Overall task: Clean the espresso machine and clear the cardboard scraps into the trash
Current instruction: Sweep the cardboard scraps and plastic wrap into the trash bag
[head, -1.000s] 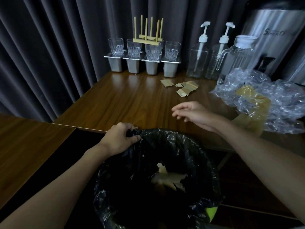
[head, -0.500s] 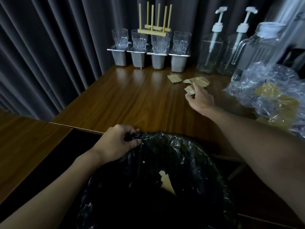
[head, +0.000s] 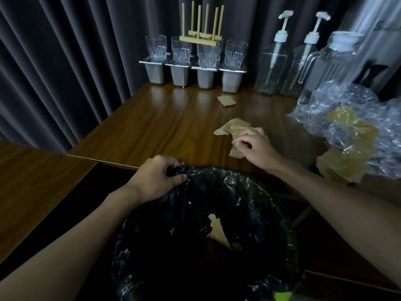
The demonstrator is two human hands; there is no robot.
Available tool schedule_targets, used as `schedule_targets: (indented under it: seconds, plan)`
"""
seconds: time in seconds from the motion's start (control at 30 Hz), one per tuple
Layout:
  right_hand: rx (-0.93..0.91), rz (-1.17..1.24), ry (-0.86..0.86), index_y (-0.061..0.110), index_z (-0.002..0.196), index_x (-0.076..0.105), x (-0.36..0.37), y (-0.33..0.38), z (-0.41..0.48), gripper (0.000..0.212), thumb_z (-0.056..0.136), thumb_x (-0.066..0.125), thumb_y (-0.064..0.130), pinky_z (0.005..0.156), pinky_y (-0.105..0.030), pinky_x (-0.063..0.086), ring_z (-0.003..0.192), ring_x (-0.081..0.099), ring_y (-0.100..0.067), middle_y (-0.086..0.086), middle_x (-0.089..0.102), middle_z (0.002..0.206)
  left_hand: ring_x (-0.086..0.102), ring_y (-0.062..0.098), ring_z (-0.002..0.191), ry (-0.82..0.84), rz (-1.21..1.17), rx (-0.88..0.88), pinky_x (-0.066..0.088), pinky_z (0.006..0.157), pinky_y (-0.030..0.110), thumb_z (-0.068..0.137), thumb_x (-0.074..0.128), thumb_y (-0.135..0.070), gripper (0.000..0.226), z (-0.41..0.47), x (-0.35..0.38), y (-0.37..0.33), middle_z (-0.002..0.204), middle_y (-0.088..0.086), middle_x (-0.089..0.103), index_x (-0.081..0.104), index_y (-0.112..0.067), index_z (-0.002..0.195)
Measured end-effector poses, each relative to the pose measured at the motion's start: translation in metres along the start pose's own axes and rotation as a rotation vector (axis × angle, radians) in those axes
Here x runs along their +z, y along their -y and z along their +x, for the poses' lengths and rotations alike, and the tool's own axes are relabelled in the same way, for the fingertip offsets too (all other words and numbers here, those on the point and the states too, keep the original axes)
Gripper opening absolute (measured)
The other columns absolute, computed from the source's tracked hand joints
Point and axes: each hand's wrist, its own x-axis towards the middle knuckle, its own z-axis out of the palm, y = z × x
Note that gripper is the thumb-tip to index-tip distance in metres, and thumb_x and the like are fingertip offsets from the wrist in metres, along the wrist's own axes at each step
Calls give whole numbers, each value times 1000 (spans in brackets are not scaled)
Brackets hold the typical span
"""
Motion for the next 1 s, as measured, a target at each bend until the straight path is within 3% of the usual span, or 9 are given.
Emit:
schedule_targets:
  seconds: [0.17,0.3,0.4,0.5,0.63,0.7,0.83,0.93,1.0]
  plan:
    - [136,93,-24,11,91,69,-3,11,-9,12,89,68,22,108,-37,26,127,32,-23,-5,41,129,49,-5,68,-11,3,9,34,53,5,89,72,-32,15,0,1,0,75,-24,52,69,-18,90]
    - [328,15,-126,23,120,56,-4,16,-1,36,87,65,35,108,-45,30,127,35,-27,-4,41,133,50,-4,68,-24,13,12,33,52,6,88,73,-33,17,0,2,1,75,-23,52,69,-17,89]
    - [457,2,-77,27,126,50,-4,16,9,46,85,63,43,106,-47,32,124,43,-29,-2,52,128,51,-4,68,-21,13,15,35,51,5,88,73,-31,17,-1,2,1,75,-22,53,69,-15,90]
    - [487,40,-80,30,117,51,-8,20,11,41,81,71,27,105,-46,32,115,47,-20,4,53,120,59,4,79,-24,15,2,35,54,7,88,73,-33,16,-1,3,2,87,-17,62,69,-18,91]
    - [469,371,-167,23,115,48,-23,33,8,42,83,67,5,74,-31,55,100,59,-19,0,55,110,59,2,80,-8,4,-1,36,56,6,89,72,-33,15,-1,2,3,86,-18,61,68,-20,91]
    - [481,483,-165,21,117,46,-34,40,7,41,86,67,6,72,-36,59,91,66,-21,-8,64,106,53,-3,73,-5,4,6,36,53,5,89,72,-33,12,-1,2,2,80,-23,55,67,-22,90]
    - [403,643,33,16,120,52,-63,64,-2,34,90,66,10,77,-34,57,91,69,-21,-13,71,107,57,3,75,-13,12,10,37,57,12,88,73,-34,13,0,1,2,78,-19,58,68,-22,90]
    - [297,819,416,7,123,53,-83,86,-17,35,89,62,8,71,-27,57,90,69,-21,-15,70,108,63,12,81,-4,12,-3,43,64,24,87,73,-34,14,1,0,3,82,-11,63,68,-21,88]
    - [236,811,608,2,121,54,-84,88,-21,32,91,58,11,84,-34,57,100,68,-27,-19,68,113,64,14,83,5,19,-3,45,67,26,87,73,-34,12,2,-1,2,83,-11,64,67,-23,86]
